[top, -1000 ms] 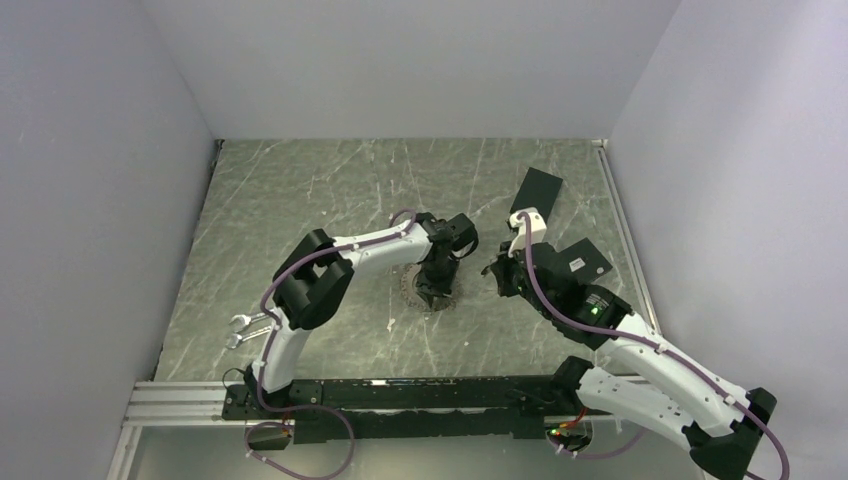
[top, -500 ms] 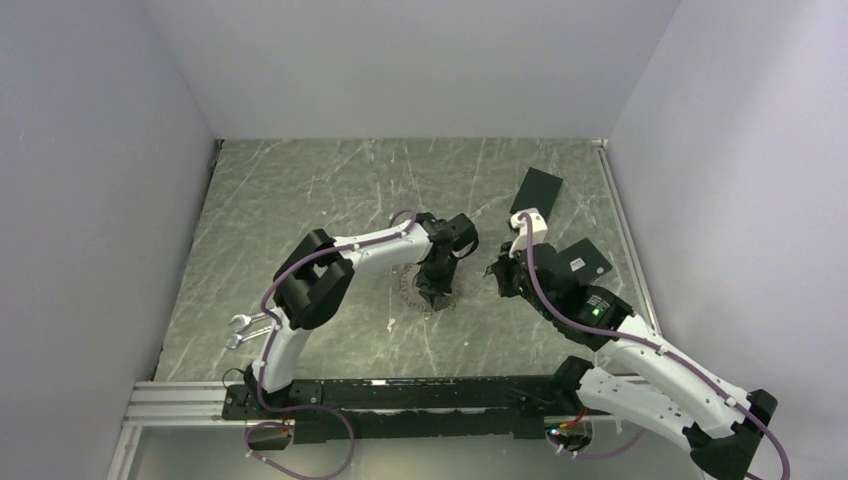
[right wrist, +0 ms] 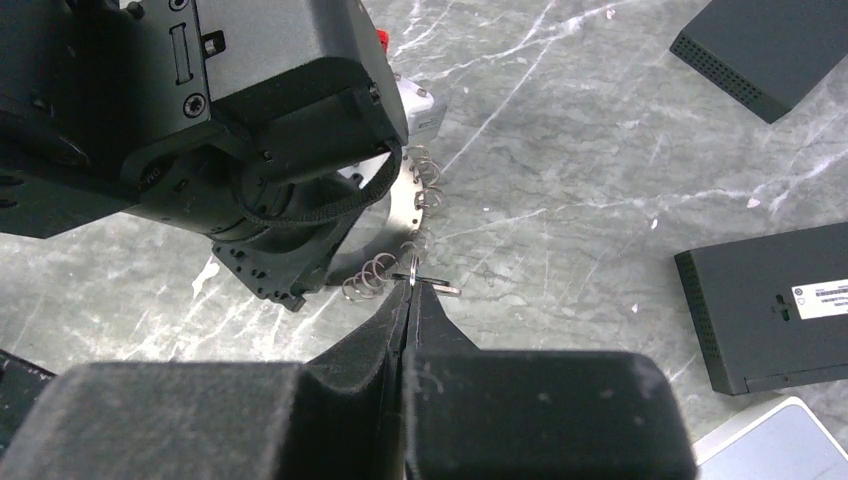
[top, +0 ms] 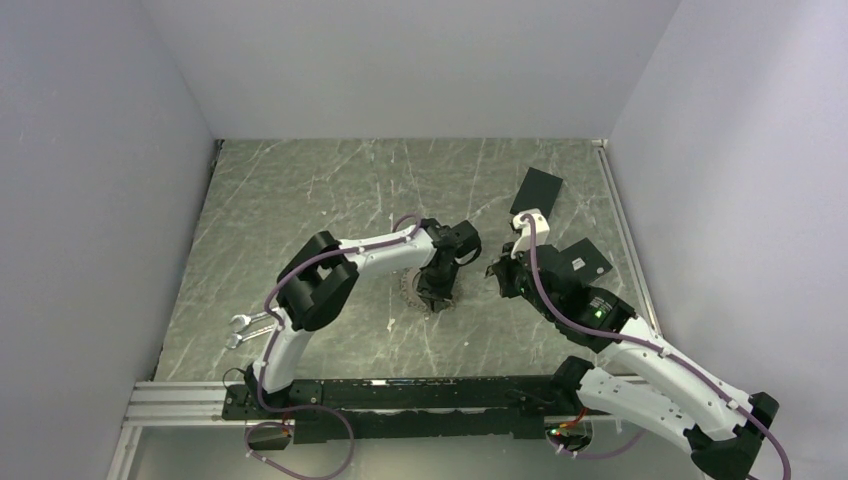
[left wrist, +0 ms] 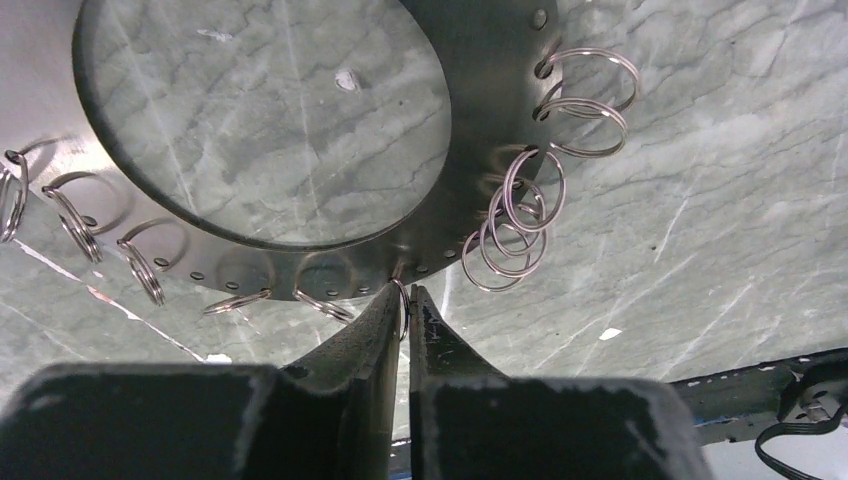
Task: Put the keys on the keyring
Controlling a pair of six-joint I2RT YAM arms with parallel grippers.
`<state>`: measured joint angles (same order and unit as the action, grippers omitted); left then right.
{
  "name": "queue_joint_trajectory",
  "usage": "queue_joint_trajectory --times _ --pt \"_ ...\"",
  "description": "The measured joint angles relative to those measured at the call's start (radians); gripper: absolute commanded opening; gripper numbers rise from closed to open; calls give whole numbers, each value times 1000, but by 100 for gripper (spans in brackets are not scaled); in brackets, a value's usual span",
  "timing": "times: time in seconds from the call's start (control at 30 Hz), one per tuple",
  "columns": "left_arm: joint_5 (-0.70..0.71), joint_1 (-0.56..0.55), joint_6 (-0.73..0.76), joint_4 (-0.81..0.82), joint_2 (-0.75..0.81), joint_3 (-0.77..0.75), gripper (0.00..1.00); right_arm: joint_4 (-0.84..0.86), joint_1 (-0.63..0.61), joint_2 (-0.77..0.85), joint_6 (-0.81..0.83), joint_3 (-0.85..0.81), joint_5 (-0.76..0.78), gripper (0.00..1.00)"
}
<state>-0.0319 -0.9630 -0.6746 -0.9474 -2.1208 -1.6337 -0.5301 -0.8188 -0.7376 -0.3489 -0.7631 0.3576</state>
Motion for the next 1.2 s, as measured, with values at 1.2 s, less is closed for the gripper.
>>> queue_joint_trajectory --times 1.2 --pt "294 -118 1166 349 543 407 0 55 6 103 33 -43 245 0"
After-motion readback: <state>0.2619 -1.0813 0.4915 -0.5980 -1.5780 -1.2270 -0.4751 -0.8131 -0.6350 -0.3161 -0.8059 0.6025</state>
